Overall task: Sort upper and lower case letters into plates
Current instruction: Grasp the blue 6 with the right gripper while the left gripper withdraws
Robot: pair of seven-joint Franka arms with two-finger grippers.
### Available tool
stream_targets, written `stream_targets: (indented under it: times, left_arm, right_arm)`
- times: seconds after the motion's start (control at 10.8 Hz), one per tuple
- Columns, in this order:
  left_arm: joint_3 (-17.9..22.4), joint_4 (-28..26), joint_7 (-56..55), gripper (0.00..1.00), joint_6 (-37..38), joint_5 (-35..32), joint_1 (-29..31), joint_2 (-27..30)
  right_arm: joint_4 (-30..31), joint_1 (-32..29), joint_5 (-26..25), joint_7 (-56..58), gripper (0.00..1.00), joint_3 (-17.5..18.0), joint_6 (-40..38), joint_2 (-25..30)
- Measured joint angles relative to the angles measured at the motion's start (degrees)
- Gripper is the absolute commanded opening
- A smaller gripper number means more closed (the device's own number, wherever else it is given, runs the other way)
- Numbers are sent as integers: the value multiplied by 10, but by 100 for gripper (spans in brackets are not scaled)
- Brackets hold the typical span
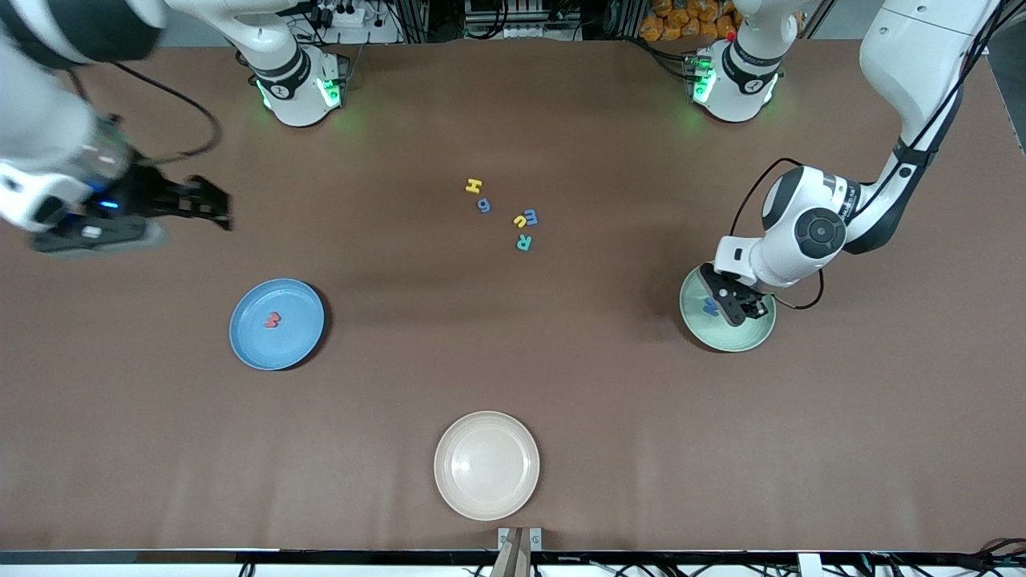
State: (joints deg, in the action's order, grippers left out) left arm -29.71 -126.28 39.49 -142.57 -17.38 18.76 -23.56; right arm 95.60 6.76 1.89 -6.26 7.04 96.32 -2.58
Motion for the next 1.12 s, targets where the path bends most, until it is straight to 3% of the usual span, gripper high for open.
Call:
stream_targets:
  times: [0.09,0.19,0.56,0.74,1.02,1.12]
  left_arm:
    - [0,0,0,76,0,0,0,0]
    - [-1,0,0,87,0,0,0,0]
    - [-11,3,-69,88,0,0,-5,0]
    - [-46,28,-176,99,47,0,-13,0]
    - [-61,82,-339,100,119,0,-43,1]
    - [-61,83,-381,100,123,0,-45,0]
  right_arm:
    - [1,31,1,-32,100,9,11,-19]
    - [1,66,1,-51,100,13,20,-39]
    - [17,168,2,-62,100,44,86,-104]
    - [65,183,3,-66,100,79,139,-113]
    - [157,208,3,-75,100,106,249,-123]
    - [186,220,3,-91,93,112,289,-130]
